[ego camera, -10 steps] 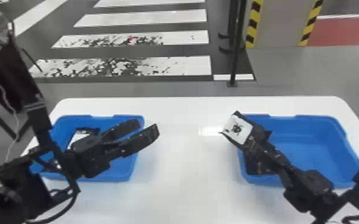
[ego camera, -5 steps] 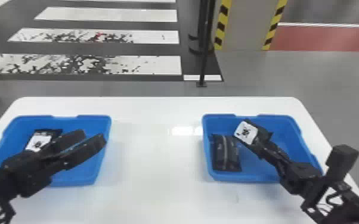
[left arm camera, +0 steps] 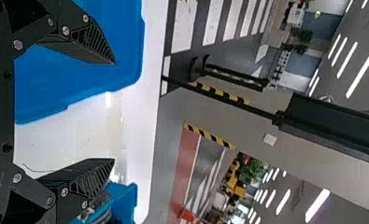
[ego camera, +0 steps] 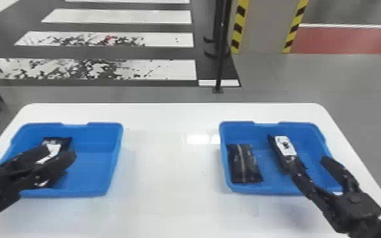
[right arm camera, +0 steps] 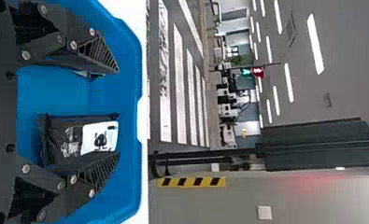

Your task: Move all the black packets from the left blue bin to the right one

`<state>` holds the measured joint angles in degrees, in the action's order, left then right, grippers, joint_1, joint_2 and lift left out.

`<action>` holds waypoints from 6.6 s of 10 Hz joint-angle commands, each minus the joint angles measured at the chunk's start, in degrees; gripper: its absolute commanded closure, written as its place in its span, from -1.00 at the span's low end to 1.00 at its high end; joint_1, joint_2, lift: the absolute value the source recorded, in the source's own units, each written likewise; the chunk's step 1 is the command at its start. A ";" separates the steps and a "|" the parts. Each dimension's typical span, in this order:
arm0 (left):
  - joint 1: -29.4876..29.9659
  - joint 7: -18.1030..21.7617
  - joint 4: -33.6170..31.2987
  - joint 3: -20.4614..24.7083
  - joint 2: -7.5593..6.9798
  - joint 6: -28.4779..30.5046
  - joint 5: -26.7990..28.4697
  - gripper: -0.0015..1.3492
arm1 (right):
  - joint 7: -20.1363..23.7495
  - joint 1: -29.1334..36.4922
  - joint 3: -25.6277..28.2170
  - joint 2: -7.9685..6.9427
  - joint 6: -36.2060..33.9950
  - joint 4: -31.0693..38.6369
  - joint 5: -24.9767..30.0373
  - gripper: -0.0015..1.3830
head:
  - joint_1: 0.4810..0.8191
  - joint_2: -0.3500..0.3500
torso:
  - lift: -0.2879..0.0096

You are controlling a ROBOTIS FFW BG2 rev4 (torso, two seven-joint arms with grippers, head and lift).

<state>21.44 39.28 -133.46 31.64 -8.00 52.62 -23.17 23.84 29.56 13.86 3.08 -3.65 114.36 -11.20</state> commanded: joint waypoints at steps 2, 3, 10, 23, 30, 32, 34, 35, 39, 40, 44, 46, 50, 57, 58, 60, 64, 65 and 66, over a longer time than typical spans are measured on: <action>-2.04 -0.87 -0.20 4.92 -0.61 5.74 9.35 -0.52 | -0.11 8.54 -1.41 -2.73 1.97 8.05 -0.23 -0.80 | 0.27 0.28 | -0.10; -3.44 -1.40 -0.20 5.72 -1.23 9.53 13.69 -0.52 | -0.11 11.22 -3.23 -2.82 1.97 10.16 -1.83 -0.80 | 0.27 0.38 | -0.10; -18.49 -1.75 14.99 -2.05 -5.71 25.56 32.43 -0.52 | -0.11 14.87 -6.55 -2.90 1.55 12.69 -5.26 -0.79 | 0.27 1.00 | -0.10; -29.32 -0.26 34.95 -11.31 -7.73 23.45 37.34 0.79 | -0.02 14.45 -7.80 -2.82 -0.14 11.71 -8.11 -0.79 | 0.27 0.95 | -0.10; -16.24 2.03 4.72 -9.02 -4.57 15.02 19.06 0.79 | 1.83 12.62 -10.09 -2.11 -3.66 14.52 -9.37 -0.79 | 0.27 0.77 | -0.10; -15.39 1.85 4.30 -13.71 -3.69 8.69 11.75 0.79 | 3.94 9.11 -13.29 -0.79 -5.91 14.52 -11.31 -0.79 | 0.27 0.65 | -0.10; -15.54 1.76 4.30 -19.30 -3.51 6.02 7.17 0.79 | 4.90 5.31 -16.49 -0.09 -7.31 13.40 -12.80 -0.79 | 0.27 0.48 | -0.10; -15.54 1.67 4.30 -21.25 -3.25 5.17 4.78 0.79 | 5.17 3.90 -17.52 0.17 -7.88 12.69 -13.37 -0.79 | 0.27 0.40 | -0.10; -15.96 1.59 4.30 -27.53 -2.55 3.35 -0.37 0.79 | 5.17 0.67 -20.83 1.31 -10.13 10.87 -14.97 -0.79 | 0.27 0.20 | -0.10; -16.10 1.50 4.30 -28.44 -2.55 3.20 -0.94 0.79 | 5.17 0.11 -21.40 1.49 -10.13 10.72 -15.31 -0.79 | 0.27 0.17 | -0.10; -17.36 1.32 5.00 -32.56 -2.55 3.63 -3.57 0.79 | 4.90 -2.00 -24.14 2.28 -10.13 9.74 -17.60 -0.77 | 0.27 0.09 | -0.10; -17.79 1.32 5.56 -34.04 -2.64 3.77 -4.25 0.79 | 4.73 -2.42 -24.71 2.37 -10.13 9.32 -18.28 -0.46 | 0.27 0.06 | -0.10; -17.79 1.32 5.56 -33.93 -2.72 3.77 -4.48 0.79 | 4.20 -2.28 -24.37 2.46 -6.61 8.33 -18.74 0.85 | 0.27 0.01 | -0.10; -13.29 -0.35 5.42 -29.82 -2.02 -2.00 -12.48 -0.87 | 4.20 -2.14 -22.89 2.55 -6.05 6.93 -17.60 0.85 | 0.27 0.01 | -0.10; -12.58 -0.35 5.42 -29.02 -1.84 -3.40 -15.33 -0.80 | 4.20 -2.28 -21.51 2.46 -6.19 6.22 -16.57 0.85 | 0.27 0.01 | -0.10; -11.04 -0.35 3.88 -26.96 -1.76 -4.39 -16.82 -0.79 | 4.20 -5.66 -17.06 2.55 -6.19 0.74 -13.48 0.85 | 0.27 -0.05 | -0.10; -6.54 0.18 2.61 -19.19 -1.67 -8.89 -16.59 -0.79 | 4.02 -15.50 -7.46 3.25 -8.72 -13.88 -5.60 0.85 | 0.27 -0.27 | -0.10; -5.55 0.36 2.61 -16.56 -1.67 -9.87 -15.68 -0.79 | 3.94 -15.92 -5.98 3.25 -9.99 -14.73 -4.80 0.78 | 0.27 -0.29 | -0.10; -4.57 0.36 2.61 -14.05 -1.67 -11.14 -14.88 -0.80 | 3.94 -15.64 -5.18 3.25 -9.99 -15.01 -4.80 0.45 | 0.27 -0.28 | -0.10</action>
<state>16.36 39.64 -130.85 16.22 -9.66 42.00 -38.40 27.77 13.83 8.18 6.32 -13.52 99.62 -16.11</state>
